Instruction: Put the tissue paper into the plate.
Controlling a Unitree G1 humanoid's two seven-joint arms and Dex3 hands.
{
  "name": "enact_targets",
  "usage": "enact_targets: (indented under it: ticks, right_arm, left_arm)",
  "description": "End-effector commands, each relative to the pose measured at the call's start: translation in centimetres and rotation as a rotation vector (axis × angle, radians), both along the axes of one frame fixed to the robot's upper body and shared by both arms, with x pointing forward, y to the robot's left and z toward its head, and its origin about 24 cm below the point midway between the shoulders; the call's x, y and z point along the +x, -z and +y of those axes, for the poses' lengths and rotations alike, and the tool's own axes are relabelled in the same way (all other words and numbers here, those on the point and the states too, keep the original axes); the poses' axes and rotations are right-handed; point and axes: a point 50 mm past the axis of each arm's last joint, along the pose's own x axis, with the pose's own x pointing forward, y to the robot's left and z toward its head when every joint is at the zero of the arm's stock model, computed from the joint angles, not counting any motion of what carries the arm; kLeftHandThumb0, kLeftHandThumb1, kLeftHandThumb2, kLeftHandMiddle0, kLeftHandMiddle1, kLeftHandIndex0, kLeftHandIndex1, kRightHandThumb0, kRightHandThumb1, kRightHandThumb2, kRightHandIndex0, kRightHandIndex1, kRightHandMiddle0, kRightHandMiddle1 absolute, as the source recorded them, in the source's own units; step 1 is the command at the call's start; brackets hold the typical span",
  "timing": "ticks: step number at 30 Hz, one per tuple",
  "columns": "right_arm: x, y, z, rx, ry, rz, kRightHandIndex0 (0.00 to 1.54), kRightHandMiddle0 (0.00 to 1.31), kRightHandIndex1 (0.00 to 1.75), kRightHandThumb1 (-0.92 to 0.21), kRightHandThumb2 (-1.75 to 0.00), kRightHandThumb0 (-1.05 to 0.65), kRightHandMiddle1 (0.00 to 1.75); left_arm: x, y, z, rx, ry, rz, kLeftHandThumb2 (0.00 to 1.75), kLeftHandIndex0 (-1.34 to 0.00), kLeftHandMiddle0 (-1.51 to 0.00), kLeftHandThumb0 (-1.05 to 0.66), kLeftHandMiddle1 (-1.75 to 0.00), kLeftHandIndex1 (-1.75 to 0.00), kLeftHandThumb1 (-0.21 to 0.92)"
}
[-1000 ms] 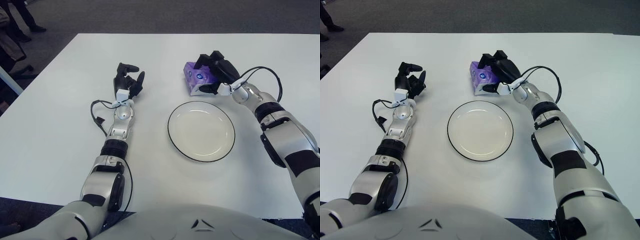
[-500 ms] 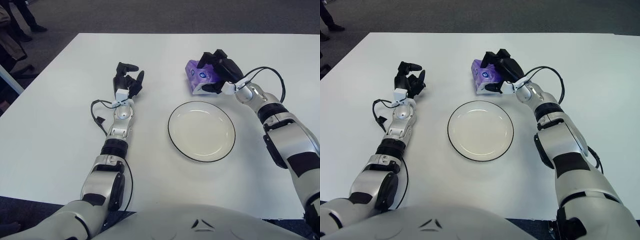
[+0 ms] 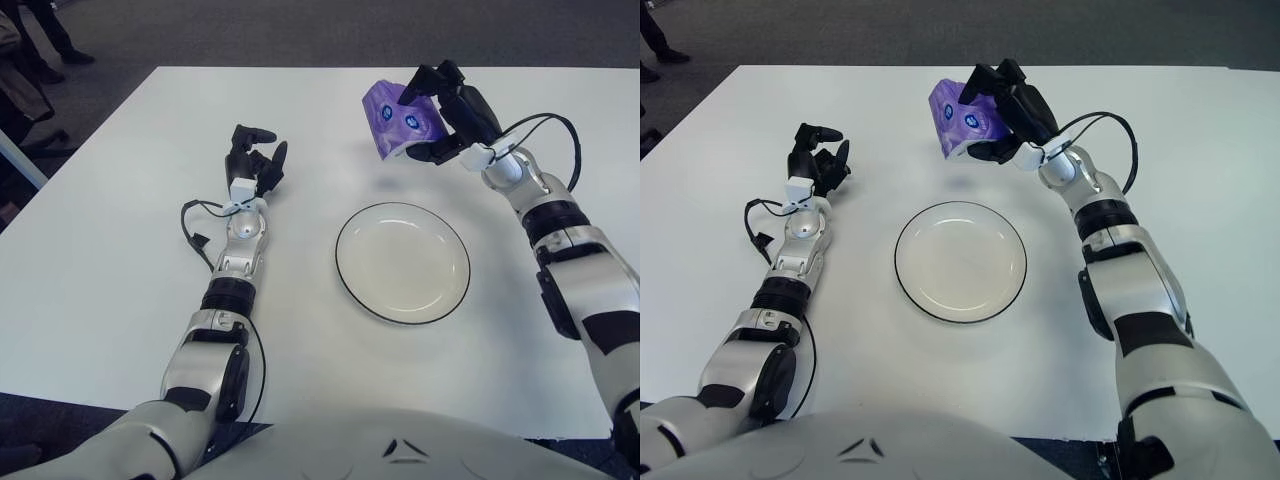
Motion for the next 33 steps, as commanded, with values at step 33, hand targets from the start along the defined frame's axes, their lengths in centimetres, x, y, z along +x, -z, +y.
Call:
enact_targets:
  ticks: [33]
  right_arm:
    - [-6.9,0.3,-1.3,-0.156,-0.277,0.124,0.64,0.48,1.75,-0.25,-1.39,0.0,1.71]
  left_arm:
    - [-2.0,4.7,1.3,0.026,-0.025,0.178,0.32,-0.44,-0.84,-0.36,-1.75,-1.51,0.91]
